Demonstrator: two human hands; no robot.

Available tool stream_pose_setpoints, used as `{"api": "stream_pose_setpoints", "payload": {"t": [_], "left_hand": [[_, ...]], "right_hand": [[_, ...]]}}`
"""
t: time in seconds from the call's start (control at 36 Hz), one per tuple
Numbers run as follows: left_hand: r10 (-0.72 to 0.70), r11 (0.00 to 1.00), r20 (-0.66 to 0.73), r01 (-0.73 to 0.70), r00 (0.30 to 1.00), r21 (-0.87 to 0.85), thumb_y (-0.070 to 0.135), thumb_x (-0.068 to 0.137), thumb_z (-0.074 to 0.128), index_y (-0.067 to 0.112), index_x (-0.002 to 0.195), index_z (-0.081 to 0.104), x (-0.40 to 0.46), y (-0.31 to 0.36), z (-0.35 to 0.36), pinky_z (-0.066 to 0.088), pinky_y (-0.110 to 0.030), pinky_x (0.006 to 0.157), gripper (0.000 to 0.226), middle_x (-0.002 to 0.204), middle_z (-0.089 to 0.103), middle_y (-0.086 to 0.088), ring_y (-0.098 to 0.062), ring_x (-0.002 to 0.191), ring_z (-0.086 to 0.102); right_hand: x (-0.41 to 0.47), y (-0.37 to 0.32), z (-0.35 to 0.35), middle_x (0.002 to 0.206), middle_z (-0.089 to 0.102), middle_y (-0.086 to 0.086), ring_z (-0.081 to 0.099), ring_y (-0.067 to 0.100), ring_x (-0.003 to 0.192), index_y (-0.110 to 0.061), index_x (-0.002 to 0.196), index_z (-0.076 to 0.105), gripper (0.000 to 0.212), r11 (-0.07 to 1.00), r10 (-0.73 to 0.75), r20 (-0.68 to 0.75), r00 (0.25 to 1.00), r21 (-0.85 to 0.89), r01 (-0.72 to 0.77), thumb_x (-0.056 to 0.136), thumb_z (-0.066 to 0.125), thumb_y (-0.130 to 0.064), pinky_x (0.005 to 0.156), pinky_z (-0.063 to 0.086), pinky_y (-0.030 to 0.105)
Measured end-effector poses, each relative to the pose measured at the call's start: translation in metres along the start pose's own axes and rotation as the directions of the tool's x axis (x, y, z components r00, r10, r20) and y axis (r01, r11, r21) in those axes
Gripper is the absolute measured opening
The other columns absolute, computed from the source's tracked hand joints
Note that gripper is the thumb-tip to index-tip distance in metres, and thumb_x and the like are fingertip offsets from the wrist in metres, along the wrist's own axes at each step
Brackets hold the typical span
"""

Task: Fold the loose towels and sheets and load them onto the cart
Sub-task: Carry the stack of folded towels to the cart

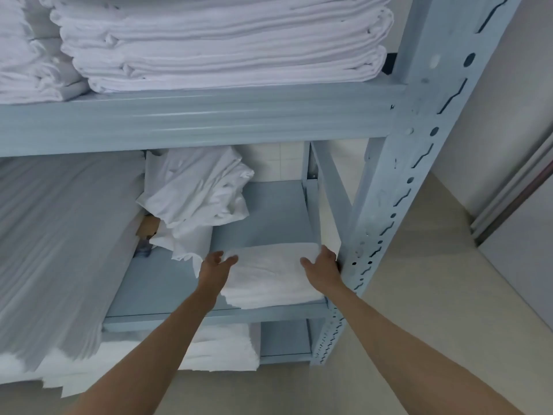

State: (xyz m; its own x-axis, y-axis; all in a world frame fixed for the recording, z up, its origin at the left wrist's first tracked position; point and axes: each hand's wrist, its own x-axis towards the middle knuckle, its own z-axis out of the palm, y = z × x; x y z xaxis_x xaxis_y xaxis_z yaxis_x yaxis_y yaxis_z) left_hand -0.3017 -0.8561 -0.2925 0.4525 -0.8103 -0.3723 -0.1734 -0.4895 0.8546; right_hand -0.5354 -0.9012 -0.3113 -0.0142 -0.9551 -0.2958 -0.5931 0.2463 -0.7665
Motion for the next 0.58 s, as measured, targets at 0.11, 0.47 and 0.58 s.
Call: {"api": "stream_pose_setpoints", "payload": {"t": [0.11,0.47,0.58], "left_hand": [[-0.150,0.988,0.054,0.148,0.987,0.035,0.032,0.089,0.072,0.010,0.148,0.037,0.026,-0.020,0.000,0.040,-0.047,0.108,0.072,0.151,0.041,-0.014,-0.033,0.130,0.046],[-0.293,0.936,0.319,0.339,0.901,-0.099,0.035,0.077,0.082,0.009,0.134,0.049,0.086,-0.051,0.018,0.049,-0.049,0.098,0.072,0.125,0.063,-0.013,-0.033,0.110,0.061],[-0.312,0.939,0.362,0.343,0.879,-0.024,0.050,0.073,0.081,0.017,0.133,0.049,0.094,-0.062,0.014,0.041,-0.060,0.103,0.075,0.127,0.062,-0.009,-0.035,0.116,0.057]], "right_hand": [[0.027,0.002,0.007,0.159,0.020,0.022,0.028,0.035,0.144,0.007,0.153,0.006,0.085,0.987,0.159,0.047,0.986,-0.016,-0.158,0.101,0.046,-0.047,0.116,0.028,0.040],[0.072,0.038,0.025,0.141,0.050,0.013,0.050,0.034,0.125,-0.007,0.145,0.042,0.079,0.829,0.402,0.213,0.891,0.328,-0.453,0.084,0.070,-0.049,0.110,0.039,0.048],[0.070,0.051,0.031,0.127,0.063,0.011,0.058,0.032,0.116,-0.009,0.134,0.055,0.071,0.741,0.417,0.302,0.857,0.433,-0.513,0.079,0.074,-0.051,0.103,0.047,0.046]]}}
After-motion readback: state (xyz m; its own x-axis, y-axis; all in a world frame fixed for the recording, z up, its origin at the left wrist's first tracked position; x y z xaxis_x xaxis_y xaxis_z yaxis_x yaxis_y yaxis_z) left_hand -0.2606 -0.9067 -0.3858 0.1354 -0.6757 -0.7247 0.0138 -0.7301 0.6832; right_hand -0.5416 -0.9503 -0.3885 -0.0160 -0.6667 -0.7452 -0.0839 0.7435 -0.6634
